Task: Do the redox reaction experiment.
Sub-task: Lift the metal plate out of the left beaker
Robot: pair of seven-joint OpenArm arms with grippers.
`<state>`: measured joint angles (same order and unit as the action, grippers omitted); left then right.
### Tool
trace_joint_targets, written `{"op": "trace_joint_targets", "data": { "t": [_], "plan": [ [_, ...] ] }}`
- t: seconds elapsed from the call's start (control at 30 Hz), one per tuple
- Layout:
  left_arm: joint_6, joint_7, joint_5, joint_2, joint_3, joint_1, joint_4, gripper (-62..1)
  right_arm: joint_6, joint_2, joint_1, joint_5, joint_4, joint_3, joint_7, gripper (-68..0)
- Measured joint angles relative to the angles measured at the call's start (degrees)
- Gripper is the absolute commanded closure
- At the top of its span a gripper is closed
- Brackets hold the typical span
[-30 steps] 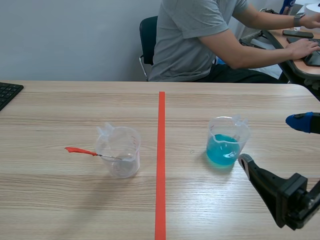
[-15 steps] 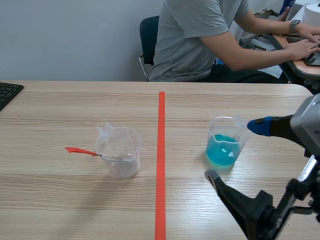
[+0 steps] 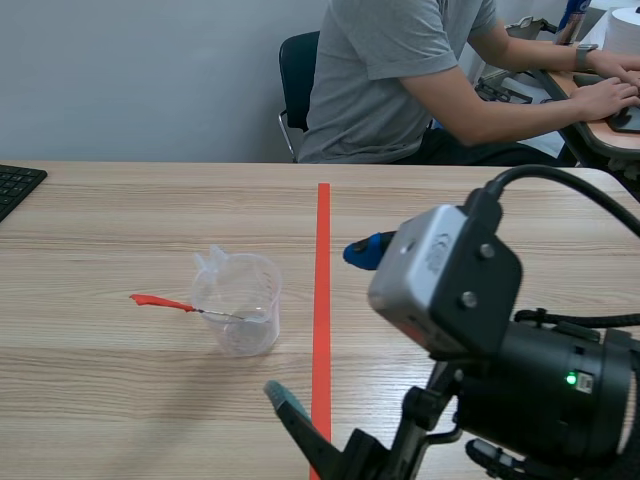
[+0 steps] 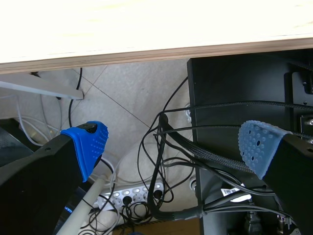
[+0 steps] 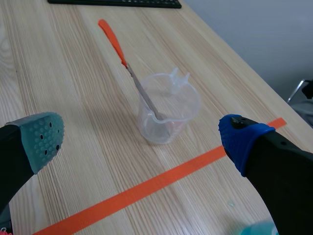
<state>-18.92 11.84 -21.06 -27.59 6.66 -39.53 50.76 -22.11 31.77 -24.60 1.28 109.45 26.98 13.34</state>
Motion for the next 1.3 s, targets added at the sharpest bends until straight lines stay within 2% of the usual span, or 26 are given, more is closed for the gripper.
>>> {"op": "trace_joint_targets", "data": {
  "t": [0.17, 0.3, 0.4, 0.43, 0.7, 0.87, 0.97, 1.17, 1.3],
  "plan": [
    [0.0, 0.0, 0.0, 0.0, 0.0, 0.0, 0.0, -57.2, 4.0, -0.7, 6.0, -3.1, 0.0, 8.4, -2.0, -67.9],
    [0.0, 0.0, 0.0, 0.0, 0.0, 0.0, 0.0, -57.2, 5.8, -4.6, 11.3, -5.0, -1.8, 14.0, -4.5, -67.9],
    [0.0, 0.0, 0.0, 0.0, 0.0, 0.0, 0.0, -57.2, 7.0, -7.8, 15.1, -6.4, -6.0, 17.4, -5.5, -67.9],
    [0.0, 0.0, 0.0, 0.0, 0.0, 0.0, 0.0, -57.2, 8.1, -8.9, 16.3, -6.4, -7.6, 18.6, -6.1, -67.9],
    [0.0, 0.0, 0.0, 0.0, 0.0, 0.0, 0.0, -57.2, 12.1, -16.6, 24.5, -8.2, -19.8, 25.1, -7.1, -67.9],
    [0.0, 0.0, 0.0, 0.0, 0.0, 0.0, 0.0, -57.2, 14.4, -19.0, 26.6, -9.4, -23.1, 26.4, -7.1, -67.9],
    [0.0, 0.0, 0.0, 0.0, 0.0, 0.0, 0.0, -57.2, 15.8, -19.1, 26.6, -10.4, -23.1, 26.4, -7.0, -58.0],
    [0.0, 0.0, 0.0, 0.0, 0.0, 0.0, 0.0, -56.6, 16.6, -19.0, 26.6, -10.5, -23.1, 26.4, -6.8, -35.4],
    [0.0, 0.0, 0.0, 0.0, 0.0, 0.0, 0.0, -56.6, 16.5, -18.9, 26.6, -10.5, -23.1, 26.4, -3.8, -25.6]
  ]
}}
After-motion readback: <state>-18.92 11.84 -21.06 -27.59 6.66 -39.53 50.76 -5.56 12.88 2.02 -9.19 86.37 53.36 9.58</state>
